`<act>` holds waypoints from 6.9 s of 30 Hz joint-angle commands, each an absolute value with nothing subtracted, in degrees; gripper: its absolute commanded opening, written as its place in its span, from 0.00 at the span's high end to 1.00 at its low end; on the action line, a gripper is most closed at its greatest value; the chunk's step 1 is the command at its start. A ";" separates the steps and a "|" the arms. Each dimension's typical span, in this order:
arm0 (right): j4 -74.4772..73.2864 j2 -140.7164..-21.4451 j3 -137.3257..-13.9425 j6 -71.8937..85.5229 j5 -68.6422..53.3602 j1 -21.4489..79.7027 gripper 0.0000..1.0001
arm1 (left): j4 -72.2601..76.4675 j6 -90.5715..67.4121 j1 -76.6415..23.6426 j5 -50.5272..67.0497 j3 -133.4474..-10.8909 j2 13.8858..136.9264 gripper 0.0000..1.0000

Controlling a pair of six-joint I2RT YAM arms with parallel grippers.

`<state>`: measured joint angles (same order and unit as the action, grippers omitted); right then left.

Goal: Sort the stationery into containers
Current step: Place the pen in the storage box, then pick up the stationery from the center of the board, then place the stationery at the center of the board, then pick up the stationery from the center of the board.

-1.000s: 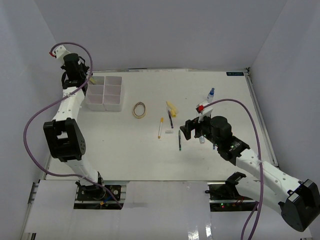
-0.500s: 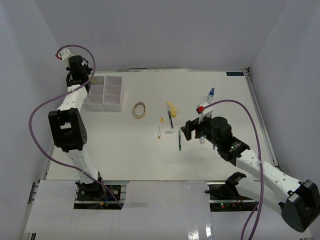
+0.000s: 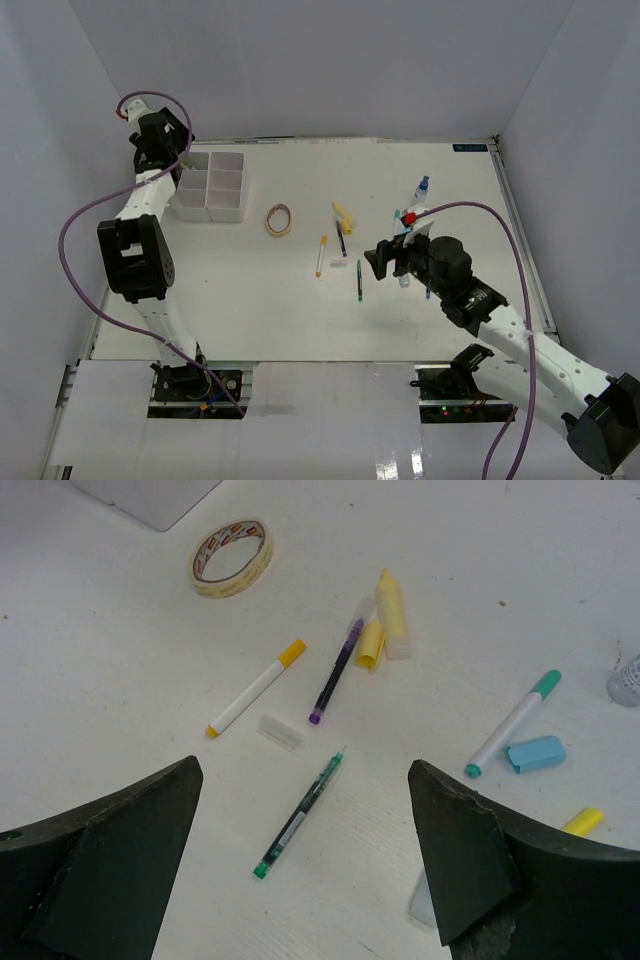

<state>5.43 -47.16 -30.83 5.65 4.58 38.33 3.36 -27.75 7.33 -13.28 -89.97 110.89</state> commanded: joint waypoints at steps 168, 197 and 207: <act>10.99 -42.90 -28.92 2.89 6.76 47.11 0.10 | -13.53 -31.37 -33.21 -15.54 -46.84 63.10 0.02; 8.79 -26.02 -16.79 6.24 8.79 47.02 0.10 | -20.65 -37.09 -44.56 -32.61 -53.79 78.40 0.67; 8.79 -25.66 -16.17 5.80 8.61 47.11 0.10 | -26.01 -29.28 -38.34 -38.77 -62.66 76.11 0.87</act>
<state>7.14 -26.17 -16.34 5.89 7.81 46.96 -24.93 -33.39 -42.81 -35.16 -57.89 79.09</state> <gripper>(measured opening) 0.900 0.346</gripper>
